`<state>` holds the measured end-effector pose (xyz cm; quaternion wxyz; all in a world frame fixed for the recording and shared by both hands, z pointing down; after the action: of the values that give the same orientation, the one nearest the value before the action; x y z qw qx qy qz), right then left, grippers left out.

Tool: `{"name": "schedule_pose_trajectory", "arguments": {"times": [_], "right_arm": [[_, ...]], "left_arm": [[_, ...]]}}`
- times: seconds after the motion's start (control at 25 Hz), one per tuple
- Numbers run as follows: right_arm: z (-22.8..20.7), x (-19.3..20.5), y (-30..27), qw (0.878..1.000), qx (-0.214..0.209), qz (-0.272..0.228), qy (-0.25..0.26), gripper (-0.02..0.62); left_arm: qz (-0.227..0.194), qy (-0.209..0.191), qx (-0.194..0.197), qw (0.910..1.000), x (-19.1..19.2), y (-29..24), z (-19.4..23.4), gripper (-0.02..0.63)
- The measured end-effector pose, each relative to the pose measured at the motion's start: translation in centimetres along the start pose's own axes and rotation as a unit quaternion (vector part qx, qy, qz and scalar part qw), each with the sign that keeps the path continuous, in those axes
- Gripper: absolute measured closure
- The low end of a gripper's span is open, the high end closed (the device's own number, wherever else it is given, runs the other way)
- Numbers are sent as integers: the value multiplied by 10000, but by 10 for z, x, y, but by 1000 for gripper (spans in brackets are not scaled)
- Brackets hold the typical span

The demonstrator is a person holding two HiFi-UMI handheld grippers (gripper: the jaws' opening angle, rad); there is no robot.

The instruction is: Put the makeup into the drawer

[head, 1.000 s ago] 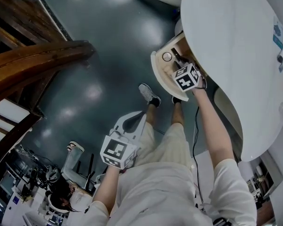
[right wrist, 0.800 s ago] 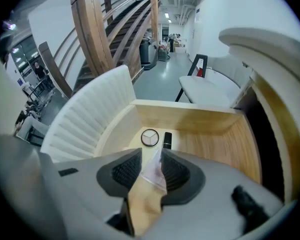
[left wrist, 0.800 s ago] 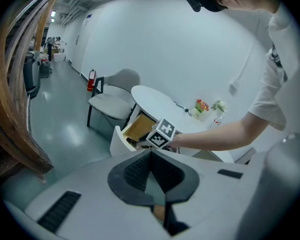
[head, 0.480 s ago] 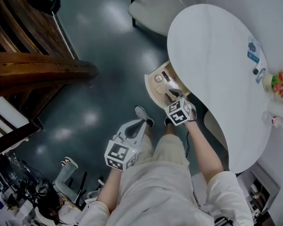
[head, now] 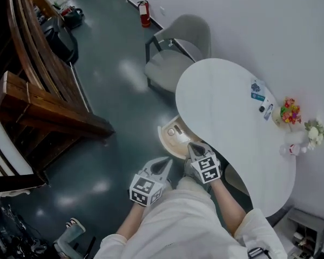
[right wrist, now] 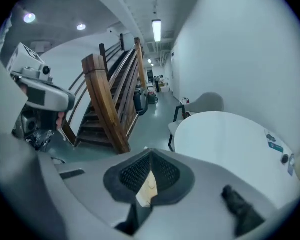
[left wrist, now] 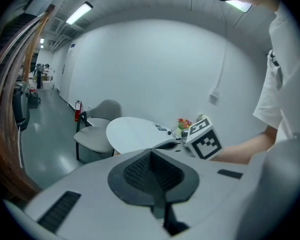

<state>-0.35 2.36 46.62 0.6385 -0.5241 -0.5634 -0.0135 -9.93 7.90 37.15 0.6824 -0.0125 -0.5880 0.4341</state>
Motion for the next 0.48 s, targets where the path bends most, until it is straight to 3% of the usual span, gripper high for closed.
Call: {"name": "schedule_pose_trajectory", "arguments": {"times": [0.24, 0.48], "right_arm": [[16, -28, 62, 9952, 186, -937, -191, 581], [27, -36, 84, 9927, 209, -1176, -175, 581]], "left_arm": [[-283, -170, -14, 9995, -23, 8, -10, 598], [-329, -208, -58, 9992, -23, 13, -8, 598]]}}
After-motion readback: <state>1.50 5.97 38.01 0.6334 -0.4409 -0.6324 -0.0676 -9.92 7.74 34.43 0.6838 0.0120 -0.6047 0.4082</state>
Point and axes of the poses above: the fingertips, and each gripper's own axes: y backward along the fingers, z to its left, x out of its underside, the point moved 2 cm from there along y, backward along the fingers, and after that the axes turned 6 degrees about -x, right-handed, at the moved point
